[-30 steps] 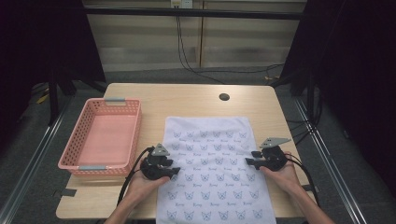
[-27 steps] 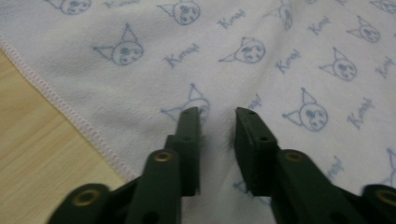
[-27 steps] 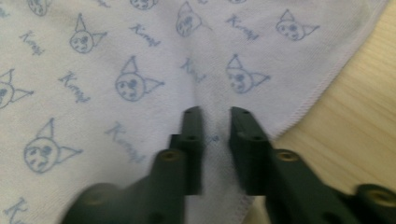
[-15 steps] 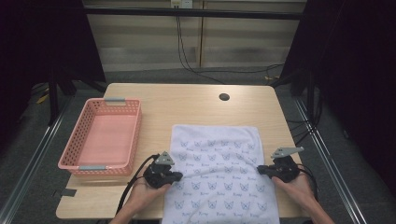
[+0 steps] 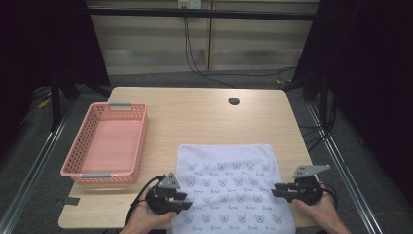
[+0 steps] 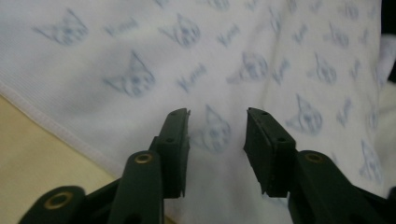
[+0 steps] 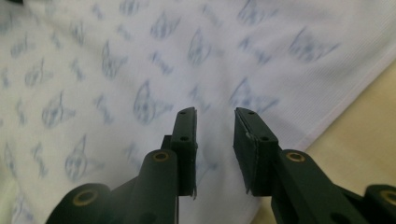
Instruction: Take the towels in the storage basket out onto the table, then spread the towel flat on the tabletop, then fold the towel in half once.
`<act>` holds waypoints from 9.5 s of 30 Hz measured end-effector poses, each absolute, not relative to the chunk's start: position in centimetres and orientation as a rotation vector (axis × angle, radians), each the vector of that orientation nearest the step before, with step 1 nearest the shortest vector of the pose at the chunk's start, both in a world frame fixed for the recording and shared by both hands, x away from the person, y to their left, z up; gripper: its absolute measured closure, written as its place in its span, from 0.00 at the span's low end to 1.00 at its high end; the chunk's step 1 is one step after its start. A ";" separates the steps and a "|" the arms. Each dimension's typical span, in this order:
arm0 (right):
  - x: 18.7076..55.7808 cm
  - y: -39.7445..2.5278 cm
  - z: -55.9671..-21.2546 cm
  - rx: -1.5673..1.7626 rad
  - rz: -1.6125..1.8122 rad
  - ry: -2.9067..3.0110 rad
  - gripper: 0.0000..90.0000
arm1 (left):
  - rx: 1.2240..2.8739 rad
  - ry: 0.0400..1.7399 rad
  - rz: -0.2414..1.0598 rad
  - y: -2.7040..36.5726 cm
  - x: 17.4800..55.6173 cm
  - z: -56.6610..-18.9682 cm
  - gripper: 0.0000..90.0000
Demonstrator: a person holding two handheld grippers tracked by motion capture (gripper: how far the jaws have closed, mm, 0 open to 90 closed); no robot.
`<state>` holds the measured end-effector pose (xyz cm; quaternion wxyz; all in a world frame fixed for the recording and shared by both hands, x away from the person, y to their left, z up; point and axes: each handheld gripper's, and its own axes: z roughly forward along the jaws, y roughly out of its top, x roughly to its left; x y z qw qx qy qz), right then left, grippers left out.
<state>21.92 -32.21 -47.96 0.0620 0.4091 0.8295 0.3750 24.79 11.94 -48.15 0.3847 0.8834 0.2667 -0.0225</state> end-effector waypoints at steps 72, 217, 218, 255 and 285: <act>34.7 -33.6 -48.5 1.342 1.296 2.334 0.97 | 2.008 0.877 0.040 10.4 37.2 -48.7 0.96; 34.1 -33.9 -49.8 1.536 1.080 2.392 0.98 | 2.076 0.999 0.082 10.2 38.3 -50.5 0.96; 34.6 -33.9 -49.8 1.539 1.086 2.389 0.98 | 2.069 1.007 0.095 10.1 38.7 -50.5 0.96; 39.8 -36.0 -41.7 1.390 1.444 2.123 0.98 | 1.912 0.836 0.231 11.5 41.3 -41.5 0.96; 24.1 -34.8 -45.9 1.179 1.474 2.473 0.94 | 2.049 0.721 0.083 14.5 27.8 -46.8 0.91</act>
